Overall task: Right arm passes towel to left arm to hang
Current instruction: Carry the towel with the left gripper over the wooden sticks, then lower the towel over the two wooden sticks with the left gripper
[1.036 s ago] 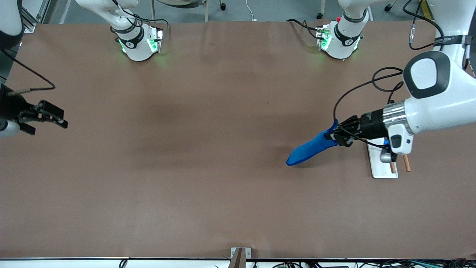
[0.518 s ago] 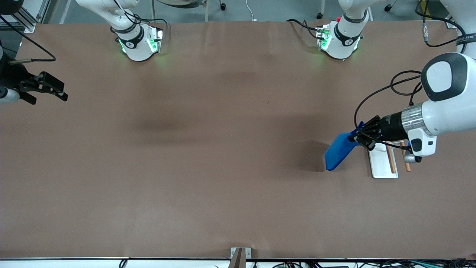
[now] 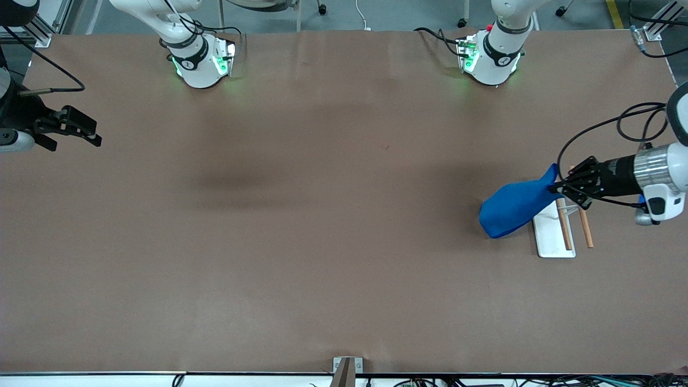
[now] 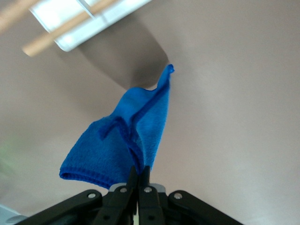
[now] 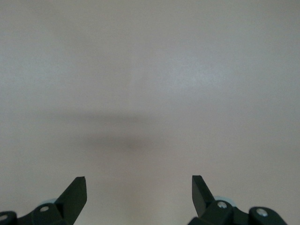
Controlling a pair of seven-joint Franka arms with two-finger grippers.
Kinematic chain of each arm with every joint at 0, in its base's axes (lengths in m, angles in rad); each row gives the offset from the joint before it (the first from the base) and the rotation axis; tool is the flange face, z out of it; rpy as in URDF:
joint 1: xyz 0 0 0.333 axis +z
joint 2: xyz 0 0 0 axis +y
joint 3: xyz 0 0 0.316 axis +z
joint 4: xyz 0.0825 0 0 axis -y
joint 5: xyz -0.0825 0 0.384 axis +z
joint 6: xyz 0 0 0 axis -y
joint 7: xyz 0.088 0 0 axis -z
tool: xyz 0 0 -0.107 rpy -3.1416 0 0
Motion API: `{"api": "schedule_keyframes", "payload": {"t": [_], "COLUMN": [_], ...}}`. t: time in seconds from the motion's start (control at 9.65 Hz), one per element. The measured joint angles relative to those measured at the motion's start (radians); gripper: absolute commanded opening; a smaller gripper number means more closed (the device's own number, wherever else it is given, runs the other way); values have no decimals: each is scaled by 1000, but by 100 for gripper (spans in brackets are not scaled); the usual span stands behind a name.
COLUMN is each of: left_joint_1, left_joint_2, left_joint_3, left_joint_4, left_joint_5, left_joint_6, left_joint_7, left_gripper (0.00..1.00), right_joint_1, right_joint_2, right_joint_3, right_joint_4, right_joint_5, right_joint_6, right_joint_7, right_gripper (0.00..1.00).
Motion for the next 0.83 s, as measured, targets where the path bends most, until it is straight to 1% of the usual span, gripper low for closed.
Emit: {"api": "schedule_keyframes", "payload": {"t": [0.21,0.41,0.62,0.83], "left_joint_1": [55,101,113,119], "left_joint_2": [0,2,30,86], "left_joint_3": [0,0,1,2], "left_joint_4": [0,10,48,105], "left_joint_5": [61,149,237,305], "left_joint_6": [-21,-24,-24,-24], "left_joint_7": [114,286,444,555], "left_gripper": [3,1,1,1], "right_joint_1": [0,0,0,0], "right_joint_2": [0,0,0,0], "right_joint_3": [0,0,1,1], "right_joint_4": [0,0,0,0], "right_joint_5": [0,0,0,0], "right_joint_6": [3,5,5,5], "right_joint_7": [0,0,0,0], "right_gripper": [99,99,99,99]}}
